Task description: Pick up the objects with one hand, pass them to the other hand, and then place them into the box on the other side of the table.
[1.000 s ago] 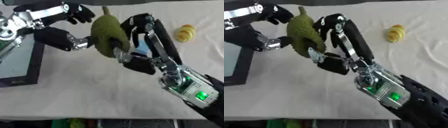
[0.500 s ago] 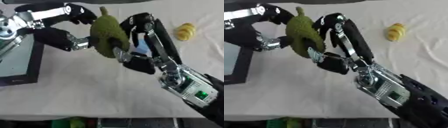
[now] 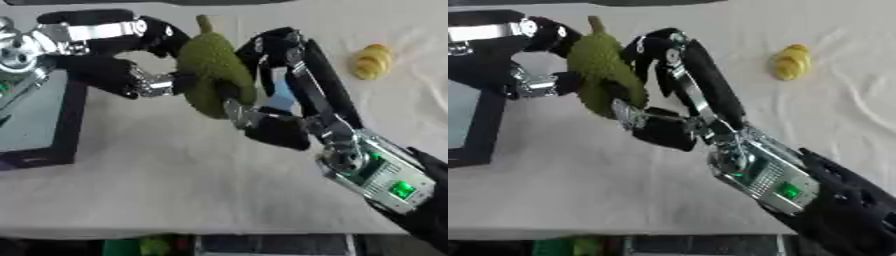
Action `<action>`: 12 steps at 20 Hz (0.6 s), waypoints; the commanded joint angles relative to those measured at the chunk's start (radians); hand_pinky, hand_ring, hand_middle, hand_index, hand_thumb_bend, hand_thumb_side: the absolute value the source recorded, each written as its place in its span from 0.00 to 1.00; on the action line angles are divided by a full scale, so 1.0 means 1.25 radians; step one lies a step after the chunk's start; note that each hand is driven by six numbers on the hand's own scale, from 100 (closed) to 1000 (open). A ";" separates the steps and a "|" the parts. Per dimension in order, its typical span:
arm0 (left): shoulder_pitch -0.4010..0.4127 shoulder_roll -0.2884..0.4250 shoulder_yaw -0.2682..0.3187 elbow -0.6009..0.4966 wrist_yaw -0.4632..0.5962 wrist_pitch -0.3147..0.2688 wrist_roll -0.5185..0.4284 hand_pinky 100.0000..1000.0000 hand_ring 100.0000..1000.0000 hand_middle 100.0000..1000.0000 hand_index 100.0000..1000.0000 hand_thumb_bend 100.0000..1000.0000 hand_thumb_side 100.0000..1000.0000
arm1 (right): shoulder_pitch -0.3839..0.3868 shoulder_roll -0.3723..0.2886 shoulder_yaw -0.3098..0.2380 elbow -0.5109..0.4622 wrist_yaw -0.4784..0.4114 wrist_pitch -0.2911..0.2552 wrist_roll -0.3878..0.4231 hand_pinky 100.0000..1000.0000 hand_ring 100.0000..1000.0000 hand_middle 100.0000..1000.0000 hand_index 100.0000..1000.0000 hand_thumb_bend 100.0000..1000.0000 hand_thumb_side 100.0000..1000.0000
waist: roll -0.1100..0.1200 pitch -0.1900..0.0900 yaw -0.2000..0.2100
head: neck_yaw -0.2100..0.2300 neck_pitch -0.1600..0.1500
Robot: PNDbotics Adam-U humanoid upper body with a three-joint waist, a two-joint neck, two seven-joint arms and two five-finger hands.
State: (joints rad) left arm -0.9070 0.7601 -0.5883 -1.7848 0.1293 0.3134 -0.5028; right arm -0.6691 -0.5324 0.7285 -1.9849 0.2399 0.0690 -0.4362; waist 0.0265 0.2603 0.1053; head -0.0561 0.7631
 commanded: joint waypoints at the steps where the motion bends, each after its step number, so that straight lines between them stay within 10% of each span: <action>1: -0.018 0.006 0.010 0.009 0.003 -0.013 0.002 0.94 0.88 0.77 0.87 0.24 0.56 | -0.012 -0.008 -0.005 -0.012 -0.008 -0.012 0.003 0.08 0.39 0.23 0.37 0.00 0.00 | 0.001 -0.011 0.000 | -0.002 0.002; 12: -0.028 -0.010 0.003 0.033 0.016 -0.038 -0.040 0.96 0.88 0.77 0.87 0.18 0.60 | -0.013 -0.007 -0.004 -0.012 -0.018 -0.032 0.015 0.07 0.39 0.23 0.37 0.00 0.00 | 0.002 -0.008 -0.001 | -0.003 0.005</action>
State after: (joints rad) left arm -0.9230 0.7395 -0.5943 -1.7430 0.1407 0.2697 -0.5437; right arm -0.6693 -0.5324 0.7285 -1.9849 0.2223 0.0356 -0.4168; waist 0.0290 0.2652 0.1041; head -0.0578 0.7634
